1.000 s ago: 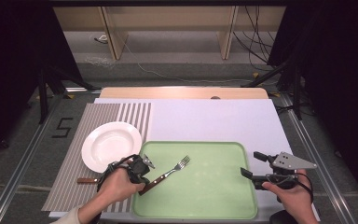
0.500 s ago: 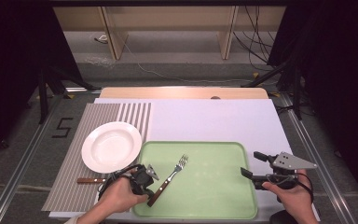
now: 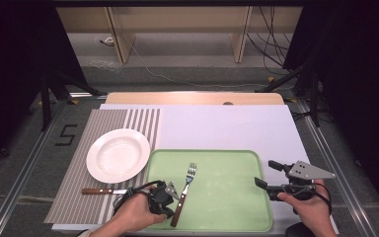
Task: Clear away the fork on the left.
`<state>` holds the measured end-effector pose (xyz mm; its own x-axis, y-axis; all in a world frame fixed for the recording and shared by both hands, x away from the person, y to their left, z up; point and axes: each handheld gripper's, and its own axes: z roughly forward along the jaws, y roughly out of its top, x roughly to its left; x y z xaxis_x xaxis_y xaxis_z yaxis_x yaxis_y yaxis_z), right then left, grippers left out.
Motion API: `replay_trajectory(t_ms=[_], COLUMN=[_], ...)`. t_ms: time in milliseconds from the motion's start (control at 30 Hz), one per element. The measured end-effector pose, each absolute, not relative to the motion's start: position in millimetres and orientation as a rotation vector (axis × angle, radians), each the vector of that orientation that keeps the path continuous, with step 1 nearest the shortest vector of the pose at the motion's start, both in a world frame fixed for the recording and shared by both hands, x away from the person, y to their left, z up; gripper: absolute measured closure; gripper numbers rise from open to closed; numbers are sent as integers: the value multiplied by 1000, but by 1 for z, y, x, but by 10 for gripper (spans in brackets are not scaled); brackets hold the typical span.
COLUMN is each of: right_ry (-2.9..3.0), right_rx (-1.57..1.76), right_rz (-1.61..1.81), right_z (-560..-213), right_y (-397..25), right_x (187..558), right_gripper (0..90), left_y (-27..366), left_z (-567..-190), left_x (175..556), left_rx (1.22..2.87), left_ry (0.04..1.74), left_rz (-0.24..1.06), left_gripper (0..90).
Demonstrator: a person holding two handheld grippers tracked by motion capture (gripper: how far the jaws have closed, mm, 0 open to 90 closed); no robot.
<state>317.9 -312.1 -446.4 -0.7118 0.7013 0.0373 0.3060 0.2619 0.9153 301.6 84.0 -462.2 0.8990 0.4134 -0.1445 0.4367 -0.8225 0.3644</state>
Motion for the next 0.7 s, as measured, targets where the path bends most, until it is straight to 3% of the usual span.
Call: replay_trajectory(t_ms=[267,700], right_ry=[2163,2162], right_rx=[916,916], right_rz=[1437,1438], right_z=[-446,-446], right_y=[-312,-312], right_x=[318,318], right_gripper=[202,202], left_y=[70,62], left_z=[-463,-464], left_x=[300,300], left_rx=[2654,2639], left_ry=[514,488], left_rz=[-75,-67], left_gripper=[872,856])
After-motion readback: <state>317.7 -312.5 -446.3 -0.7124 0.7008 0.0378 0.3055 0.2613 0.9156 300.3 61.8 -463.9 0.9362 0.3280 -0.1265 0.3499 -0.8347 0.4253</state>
